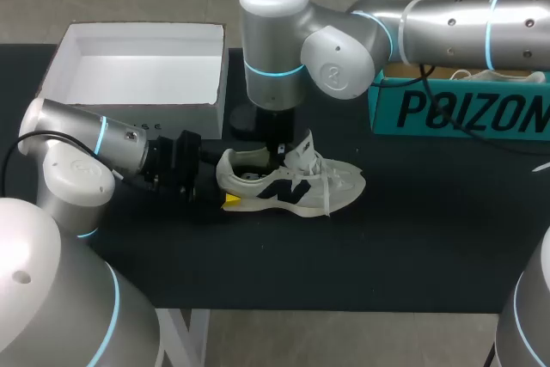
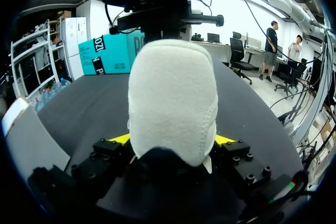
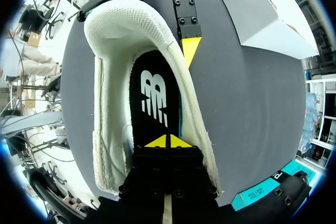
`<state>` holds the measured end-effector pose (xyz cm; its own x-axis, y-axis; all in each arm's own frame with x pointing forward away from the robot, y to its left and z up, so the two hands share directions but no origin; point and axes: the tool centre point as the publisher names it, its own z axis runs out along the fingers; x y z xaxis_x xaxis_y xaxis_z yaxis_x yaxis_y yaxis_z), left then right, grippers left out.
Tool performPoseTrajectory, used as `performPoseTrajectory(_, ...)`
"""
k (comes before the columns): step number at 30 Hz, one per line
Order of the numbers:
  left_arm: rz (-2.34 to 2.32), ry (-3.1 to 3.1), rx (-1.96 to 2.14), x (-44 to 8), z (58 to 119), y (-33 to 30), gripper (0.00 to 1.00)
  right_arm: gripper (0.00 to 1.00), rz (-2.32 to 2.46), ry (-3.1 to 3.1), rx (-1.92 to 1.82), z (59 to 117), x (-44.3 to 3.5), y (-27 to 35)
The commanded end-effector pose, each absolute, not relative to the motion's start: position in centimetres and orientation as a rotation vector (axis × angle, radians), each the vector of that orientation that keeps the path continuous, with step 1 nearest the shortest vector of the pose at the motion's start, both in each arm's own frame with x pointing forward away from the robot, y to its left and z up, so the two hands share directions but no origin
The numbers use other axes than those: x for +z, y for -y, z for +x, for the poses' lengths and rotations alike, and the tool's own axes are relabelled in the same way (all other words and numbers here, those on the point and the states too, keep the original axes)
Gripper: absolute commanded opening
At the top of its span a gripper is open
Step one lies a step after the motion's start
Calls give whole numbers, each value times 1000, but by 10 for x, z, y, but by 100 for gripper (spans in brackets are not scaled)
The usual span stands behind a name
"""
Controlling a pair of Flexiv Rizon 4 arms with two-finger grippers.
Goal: Take the shoe out of the shoebox, open the shoe tongue, remove and reinsert the insole, then place the shoe into the shoebox
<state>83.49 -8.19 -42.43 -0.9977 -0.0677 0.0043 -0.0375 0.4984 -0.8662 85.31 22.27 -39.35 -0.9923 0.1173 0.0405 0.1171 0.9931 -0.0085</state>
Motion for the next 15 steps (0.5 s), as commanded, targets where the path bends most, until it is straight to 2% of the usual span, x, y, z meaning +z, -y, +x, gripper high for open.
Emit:
performPoseTrajectory(1,-95,-2691,-1557,-425,835,82,0,2,-185,3091,-4,859,-396,-225)
performPoseTrajectory(2,-95,-2691,-1557,-425,835,82,0,14,-185,3092,-14,859,-396,-225)
performPoseTrajectory(4,-95,-2691,-1557,-425,835,82,0,22,-183,3092,-19,860,-396,-225)
performPoseTrajectory(9,-95,-2691,-1557,-425,835,82,0,22,-188,3082,-33,861,-400,-226)
performPoseTrajectory(15,-95,-2691,-1557,-425,835,82,0,26,-171,3071,-37,859,-405,-230)
